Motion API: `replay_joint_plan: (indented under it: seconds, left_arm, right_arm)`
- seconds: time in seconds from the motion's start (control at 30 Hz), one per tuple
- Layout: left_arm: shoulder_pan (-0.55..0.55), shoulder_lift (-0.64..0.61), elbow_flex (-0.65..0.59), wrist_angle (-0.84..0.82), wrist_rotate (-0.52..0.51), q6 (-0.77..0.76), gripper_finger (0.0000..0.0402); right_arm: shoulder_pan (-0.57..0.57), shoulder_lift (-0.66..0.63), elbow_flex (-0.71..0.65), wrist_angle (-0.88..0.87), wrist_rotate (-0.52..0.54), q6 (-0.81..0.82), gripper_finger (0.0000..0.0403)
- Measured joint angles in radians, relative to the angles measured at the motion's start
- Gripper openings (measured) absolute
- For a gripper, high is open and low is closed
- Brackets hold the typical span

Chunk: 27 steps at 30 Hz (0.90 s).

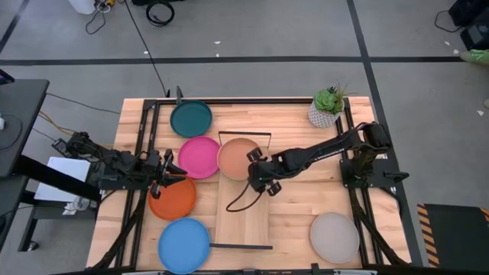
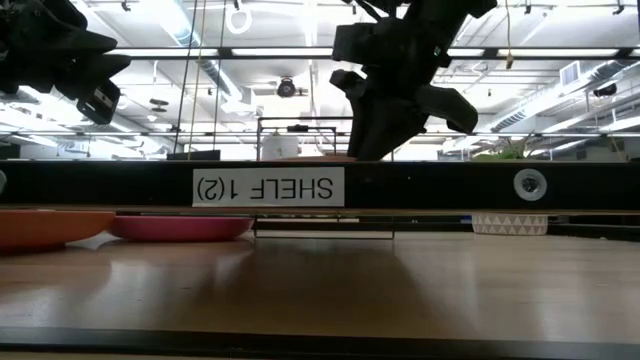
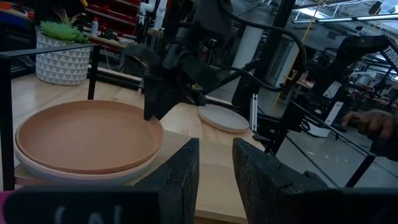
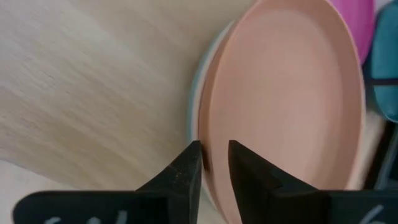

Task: Place and stack plates onto a shelf
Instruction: Stack the light brown plate on top of the peach plate on the shelf, then stack the gray plate on top of the light brown plate on the shelf

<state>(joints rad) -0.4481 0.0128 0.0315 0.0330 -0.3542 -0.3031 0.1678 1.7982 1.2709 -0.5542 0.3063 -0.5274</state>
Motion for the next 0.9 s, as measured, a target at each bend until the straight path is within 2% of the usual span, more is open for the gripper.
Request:
replay_joint_plan:
  seconds: [0.13, 0.63, 0.9]
  left_arm:
    - [0.0, 0.0, 0.0, 0.0, 0.0, 0.0, 0.0103]
    - [0.0, 0.0, 0.0, 0.0, 0.0, 0.0, 0.0103]
    - [0.0, 0.0, 0.0, 0.0, 0.0, 0.0, 0.0103]
  right_arm:
    - [0.029, -0.009, 0.0, -0.005, 0.072, 0.011, 0.0097]
    - [0.059, -0.012, 0.0, -0.006, 0.104, 0.062, 0.0096]
    - [0.077, -0.02, 0.001, 0.035, 0.169, 0.047, 0.0095]
